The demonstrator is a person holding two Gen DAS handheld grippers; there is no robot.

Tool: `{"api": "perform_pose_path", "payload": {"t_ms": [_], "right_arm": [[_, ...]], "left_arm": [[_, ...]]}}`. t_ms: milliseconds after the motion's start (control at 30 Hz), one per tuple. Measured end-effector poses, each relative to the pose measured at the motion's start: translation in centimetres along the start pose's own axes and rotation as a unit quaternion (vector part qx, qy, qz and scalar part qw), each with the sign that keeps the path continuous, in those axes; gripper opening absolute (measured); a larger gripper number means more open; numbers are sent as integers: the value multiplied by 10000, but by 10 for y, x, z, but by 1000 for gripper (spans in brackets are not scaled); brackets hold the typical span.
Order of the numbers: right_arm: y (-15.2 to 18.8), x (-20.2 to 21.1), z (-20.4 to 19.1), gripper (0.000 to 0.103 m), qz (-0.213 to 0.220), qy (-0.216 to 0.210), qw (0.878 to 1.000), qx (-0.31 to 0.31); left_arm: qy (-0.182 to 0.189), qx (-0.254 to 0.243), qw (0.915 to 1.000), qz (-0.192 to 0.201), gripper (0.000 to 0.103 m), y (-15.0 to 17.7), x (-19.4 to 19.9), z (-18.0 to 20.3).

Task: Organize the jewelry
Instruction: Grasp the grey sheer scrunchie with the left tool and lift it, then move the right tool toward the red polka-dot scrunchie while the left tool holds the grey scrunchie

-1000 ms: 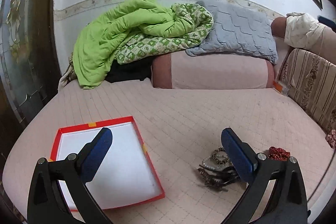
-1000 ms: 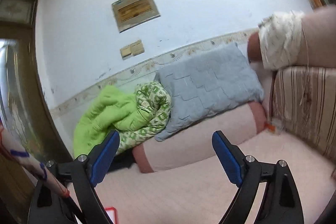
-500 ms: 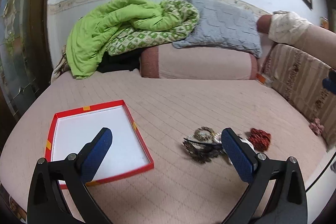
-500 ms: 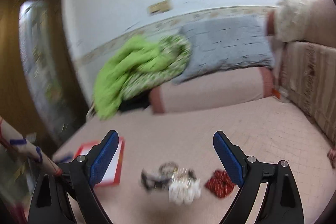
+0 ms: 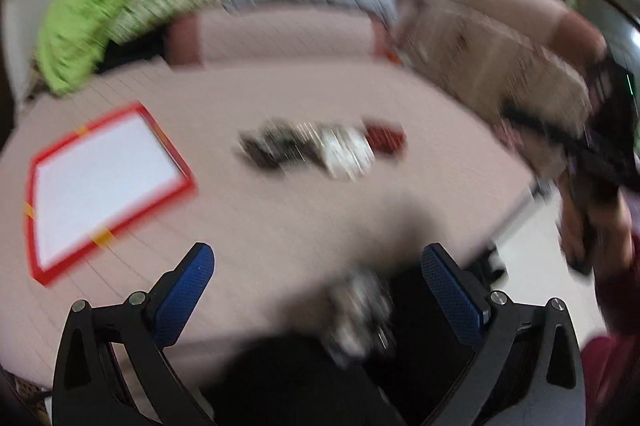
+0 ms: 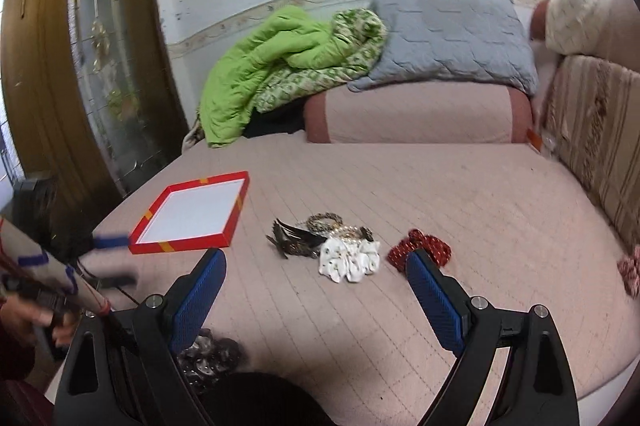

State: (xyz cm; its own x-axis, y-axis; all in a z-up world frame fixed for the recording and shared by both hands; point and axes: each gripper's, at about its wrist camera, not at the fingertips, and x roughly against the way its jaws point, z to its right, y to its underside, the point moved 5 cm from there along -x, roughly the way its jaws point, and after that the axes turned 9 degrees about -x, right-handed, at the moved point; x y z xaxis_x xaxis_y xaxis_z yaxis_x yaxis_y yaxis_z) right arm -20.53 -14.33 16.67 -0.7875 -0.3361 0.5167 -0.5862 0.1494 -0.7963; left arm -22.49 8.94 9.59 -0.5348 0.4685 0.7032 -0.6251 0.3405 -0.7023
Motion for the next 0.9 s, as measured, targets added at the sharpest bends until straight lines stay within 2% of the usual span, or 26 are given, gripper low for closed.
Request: {"api": "perform_pose_path", "payload": {"t_ms": [100, 133, 167, 233, 333, 533, 667, 733, 900], "right_arm": [[0, -4, 1, 94, -26, 48, 10000, 11], [1, -5, 2, 94, -31, 37, 10000, 0], [1, -7, 3, 94, -50, 29, 10000, -27], [2, -8, 5, 94, -51, 71, 9999, -52], [3, -11, 9, 94, -80, 95, 9999, -107], [3, -17, 30, 94, -163, 281, 9990, -294], [5, -25, 36, 94, -255, 314, 9984, -389], [5, -27, 33, 94, -281, 308, 9985, -362], [13, -29, 9, 94, -271, 235, 9993, -87]], "left_arm": [[-55, -303, 9987, -405, 98, 20, -27, 21], [-26, -270, 9983, -520, 92, 23, -34, 23], [19, -205, 9977, -641, 80, 25, -42, 23], [74, -55, 9967, -804, 68, 25, -56, 20], [230, 83, 9942, -1043, 62, 21, -67, 11], [172, 29, 9939, -1092, 38, 19, -83, 12], [-109, 41, 9944, -1047, 33, 17, -86, 8], [-420, 44, 9947, -936, 31, 15, -84, 5], [-884, 20, 9938, -675, 27, 9, -75, 0]]}}
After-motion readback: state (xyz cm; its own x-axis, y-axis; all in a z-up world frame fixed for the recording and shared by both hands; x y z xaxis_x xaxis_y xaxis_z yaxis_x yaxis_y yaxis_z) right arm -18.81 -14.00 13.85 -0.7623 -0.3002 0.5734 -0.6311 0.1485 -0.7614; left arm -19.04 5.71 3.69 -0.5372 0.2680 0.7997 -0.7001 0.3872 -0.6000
